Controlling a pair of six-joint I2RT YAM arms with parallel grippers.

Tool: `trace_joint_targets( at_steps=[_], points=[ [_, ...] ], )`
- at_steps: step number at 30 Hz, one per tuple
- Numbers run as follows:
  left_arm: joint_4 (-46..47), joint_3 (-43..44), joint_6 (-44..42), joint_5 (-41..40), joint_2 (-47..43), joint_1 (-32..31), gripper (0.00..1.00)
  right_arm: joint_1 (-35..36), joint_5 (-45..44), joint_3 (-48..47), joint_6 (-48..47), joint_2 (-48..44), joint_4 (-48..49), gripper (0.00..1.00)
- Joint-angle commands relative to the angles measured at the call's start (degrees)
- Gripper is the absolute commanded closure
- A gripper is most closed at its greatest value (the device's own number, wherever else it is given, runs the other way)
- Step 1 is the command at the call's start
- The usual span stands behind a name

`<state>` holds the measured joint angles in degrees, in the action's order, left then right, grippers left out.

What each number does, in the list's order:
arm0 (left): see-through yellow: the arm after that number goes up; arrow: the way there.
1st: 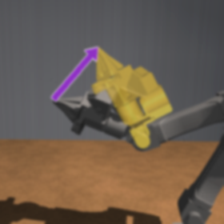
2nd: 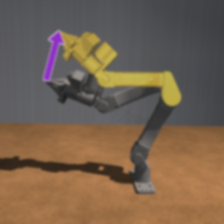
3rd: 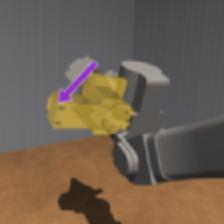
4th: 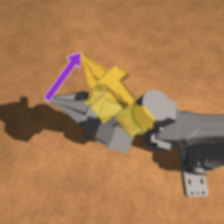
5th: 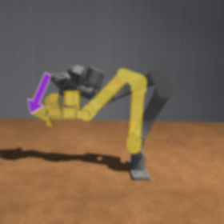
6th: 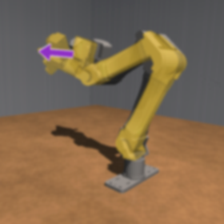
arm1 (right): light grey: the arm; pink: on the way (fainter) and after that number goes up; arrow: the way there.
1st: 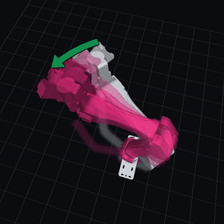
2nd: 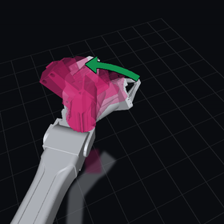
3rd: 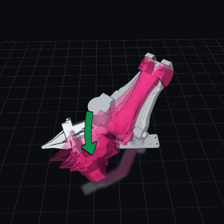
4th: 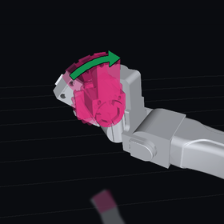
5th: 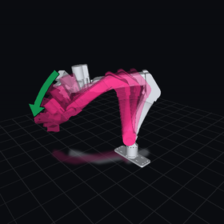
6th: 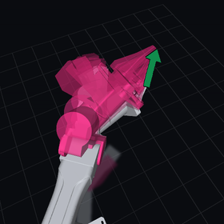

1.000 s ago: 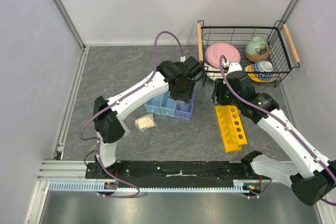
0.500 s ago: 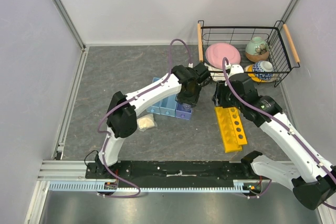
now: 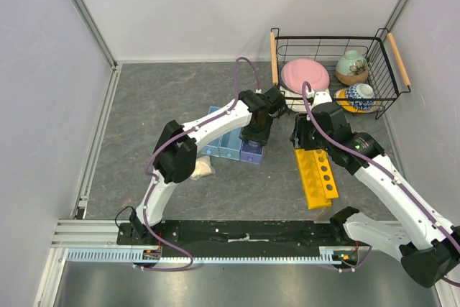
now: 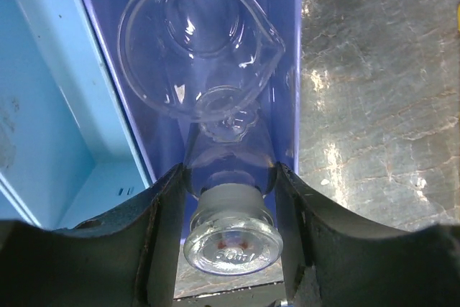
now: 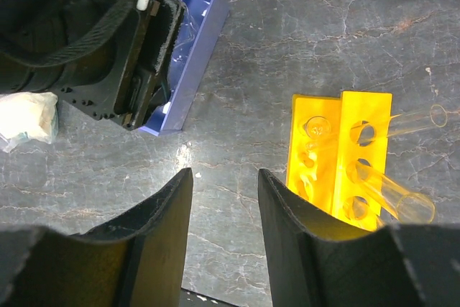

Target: Organize the chemistry lab equipment

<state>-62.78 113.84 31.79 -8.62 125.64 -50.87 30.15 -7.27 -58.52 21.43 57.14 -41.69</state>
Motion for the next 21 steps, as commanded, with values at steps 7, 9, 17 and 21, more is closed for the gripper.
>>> trace_joint_targets(
  at_steps=[7,9,17,21],
  points=[
    [2.1,2.7,-0.3,-0.3,2.6,0.4,0.78,0.0,1.1,1.1,0.0,-1.6,1.7,0.51],
    [2.1,2.8,-0.2,-0.3,2.4,0.5,0.77,0.0,1.1,1.2,-0.1,-1.8,1.6,0.51],
    [1.4,2.9,-0.4,-0.6,1.3,0.5,0.60,0.0,1.6,1.0,0.0,-1.5,1.8,0.51],
    [0.9,3.1,-0.5,-0.6,1.3,0.5,0.54,0.0,1.7,1.0,0.1,-1.7,1.9,0.51]
  ],
)
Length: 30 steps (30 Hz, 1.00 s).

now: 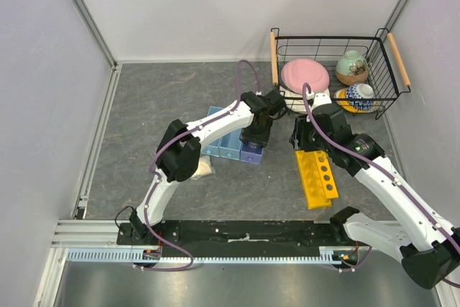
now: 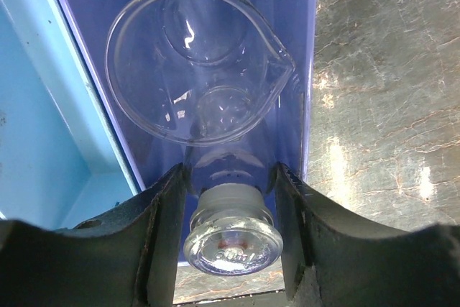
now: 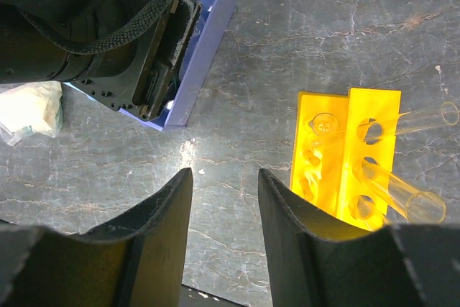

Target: Organize the chemistry lab equipment

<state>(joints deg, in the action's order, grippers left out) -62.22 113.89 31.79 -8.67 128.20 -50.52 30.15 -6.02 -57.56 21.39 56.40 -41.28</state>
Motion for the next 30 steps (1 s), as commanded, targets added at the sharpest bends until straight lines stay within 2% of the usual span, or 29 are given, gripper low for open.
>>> trace_joint_targets(
  at_steps=[1,15,30],
  points=[
    [0.3,3.0,-0.6,-0.5,-1.3,0.2,0.53,0.0,0.6,0.0,0.1,-1.0,1.5,0.51],
    [0.3,3.0,-0.6,0.3,-0.3,0.2,0.41,0.0,0.6,-0.1,0.1,-1.5,1.3,0.51],
    [-1.0,4.4,-0.5,0.9,-0.1,0.4,0.40,0.0,0.8,0.2,0.0,-1.5,1.6,0.51]
  ],
)
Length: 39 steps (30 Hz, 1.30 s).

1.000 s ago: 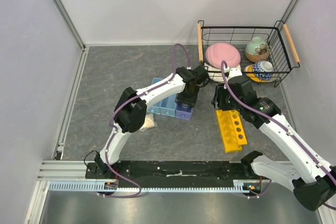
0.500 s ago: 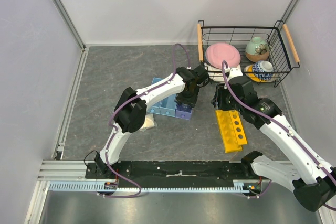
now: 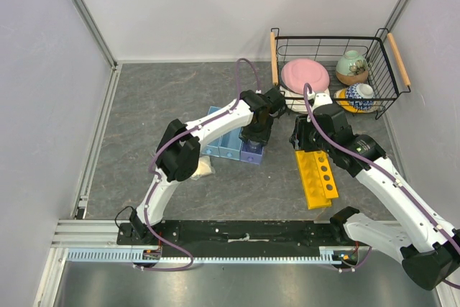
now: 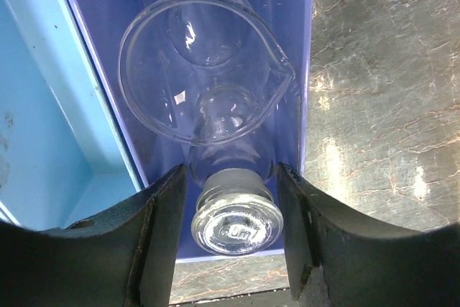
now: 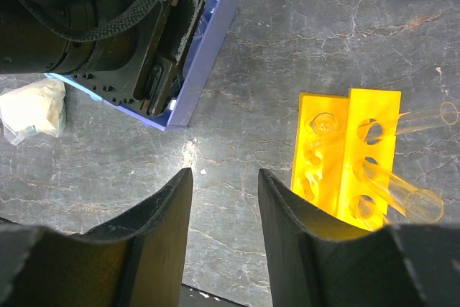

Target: Organize the chemistry lab equipment

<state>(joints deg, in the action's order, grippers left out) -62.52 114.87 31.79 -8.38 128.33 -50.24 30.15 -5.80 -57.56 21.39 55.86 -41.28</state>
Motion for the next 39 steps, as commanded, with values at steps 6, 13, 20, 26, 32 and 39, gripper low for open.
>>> trace_joint_targets(
  at_steps=[6,13,20,26,32,39],
  points=[
    [-3.7,5.5,-0.7,0.1,-2.5,0.1,0.41,0.0,1.1,0.0,0.1,-0.9,1.9,0.51],
    [-8.2,7.5,-1.3,-2.6,-7.2,0.1,0.42,0.0,2.6,-0.5,0.4,-0.7,2.3,0.51],
    [-11.0,7.5,-1.2,-4.3,-14.6,0.1,0.42,0.0,3.4,-0.6,0.4,0.0,2.5,0.51],
    [-12.7,5.3,-0.9,-5.3,-21.2,0.4,0.42,0.0,4.9,-0.4,0.8,0.9,3.3,0.51],
    [-11.8,-7.6,0.4,-7.8,-29.7,2.4,0.42,1.8,8.4,-1.1,1.4,3.2,5.1,0.51],
    [-2.1,-32.8,4.3,-6.1,-41.9,6.7,0.42,10.5,2.9,-3.0,3.0,7.8,6.3,0.51]
  ],
)
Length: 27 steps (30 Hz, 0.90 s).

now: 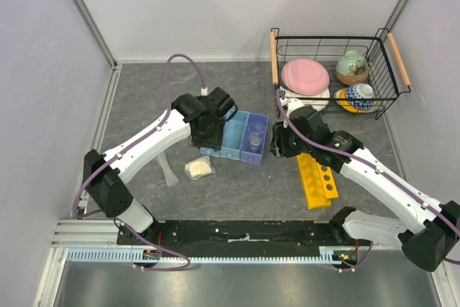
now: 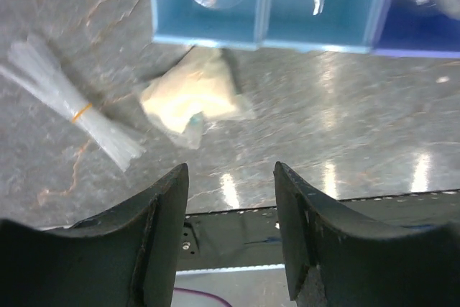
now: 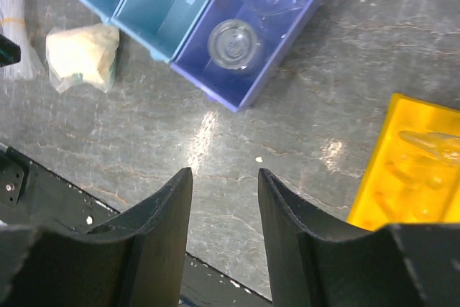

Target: Organize the chemistry lab equipment

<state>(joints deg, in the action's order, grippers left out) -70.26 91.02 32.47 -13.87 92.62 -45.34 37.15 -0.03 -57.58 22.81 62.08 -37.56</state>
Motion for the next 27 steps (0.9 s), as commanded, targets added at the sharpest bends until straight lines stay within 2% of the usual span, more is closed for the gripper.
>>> trace_joint_targets(
  at_steps=[1,6,11,17,27],
  points=[
    [6.3,-11.0,4.5,-0.7,-7.0,2.5,0.42,4.2,-3.2,-3.2,1.7,1.8,2.6,0.51],
    [11.5,-23.5,6.5,0.0,-11.6,4.6,0.42,6.2,-4.4,-4.2,2.0,2.8,2.6,0.51],
    [16.5,-28.5,5.0,2.8,-10.8,7.6,0.42,7.1,-5.3,-4.3,2.4,3.0,2.4,0.51],
    [20.6,-30.6,2.2,5.4,-7.8,10.9,0.42,7.3,-6.2,-4.5,2.3,3.0,2.1,0.51],
    [22.8,-28.9,-1.8,6.1,-1.9,13.5,0.42,7.5,-7.1,-5.2,1.5,3.6,2.0,0.51]
  ],
)
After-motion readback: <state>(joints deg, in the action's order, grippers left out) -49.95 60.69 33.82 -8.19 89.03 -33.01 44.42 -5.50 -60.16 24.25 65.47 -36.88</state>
